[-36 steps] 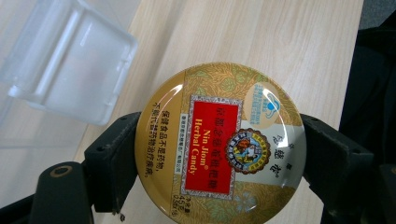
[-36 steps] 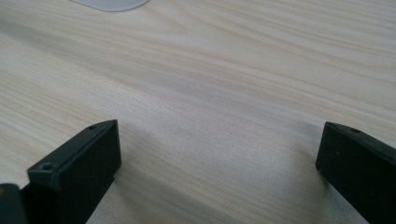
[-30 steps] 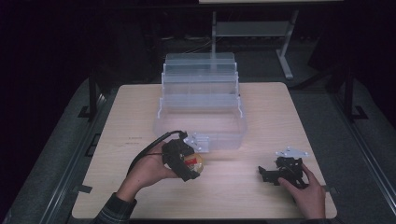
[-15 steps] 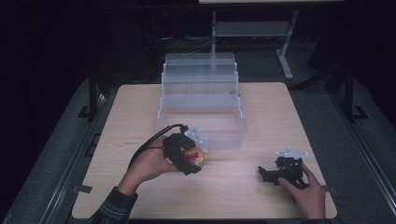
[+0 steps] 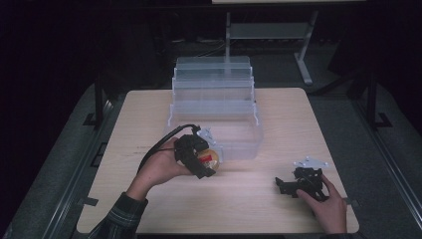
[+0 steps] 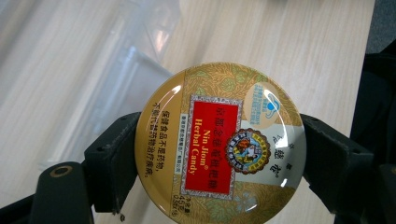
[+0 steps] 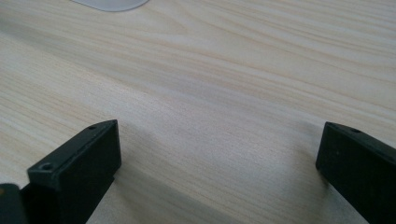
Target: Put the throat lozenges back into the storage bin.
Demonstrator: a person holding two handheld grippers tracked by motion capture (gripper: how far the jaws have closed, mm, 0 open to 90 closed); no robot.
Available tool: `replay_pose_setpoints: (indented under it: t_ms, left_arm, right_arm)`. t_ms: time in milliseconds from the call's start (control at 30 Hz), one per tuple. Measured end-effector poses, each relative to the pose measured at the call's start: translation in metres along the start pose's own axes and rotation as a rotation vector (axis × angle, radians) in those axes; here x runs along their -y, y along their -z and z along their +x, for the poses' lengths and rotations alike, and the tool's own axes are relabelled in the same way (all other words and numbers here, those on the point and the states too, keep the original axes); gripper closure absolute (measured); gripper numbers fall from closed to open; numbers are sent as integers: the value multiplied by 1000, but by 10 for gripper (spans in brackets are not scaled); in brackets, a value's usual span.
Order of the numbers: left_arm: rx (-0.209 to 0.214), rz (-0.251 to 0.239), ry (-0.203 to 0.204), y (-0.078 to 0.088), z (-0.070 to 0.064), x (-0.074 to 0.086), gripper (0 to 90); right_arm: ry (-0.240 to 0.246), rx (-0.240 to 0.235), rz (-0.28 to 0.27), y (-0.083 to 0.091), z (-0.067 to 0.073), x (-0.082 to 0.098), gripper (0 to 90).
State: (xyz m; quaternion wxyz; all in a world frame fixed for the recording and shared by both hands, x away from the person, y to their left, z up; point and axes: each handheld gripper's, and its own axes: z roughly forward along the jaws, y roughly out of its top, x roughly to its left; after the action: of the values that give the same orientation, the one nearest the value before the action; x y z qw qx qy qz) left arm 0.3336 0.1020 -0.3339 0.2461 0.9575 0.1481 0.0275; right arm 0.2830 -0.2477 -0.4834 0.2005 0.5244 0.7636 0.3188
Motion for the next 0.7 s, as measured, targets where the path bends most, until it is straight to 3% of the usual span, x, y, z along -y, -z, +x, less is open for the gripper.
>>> replay_pose_setpoints:
  t_ms: [367,700]
  left_arm:
    - [-21,-13,54,4,21,-2,197]
    - [-47,-21,72,8,33,-1,197]
  right_arm:
    - [-2,0,1,0,0,0,0]
    - [-2,0,1,0,0,0,0]
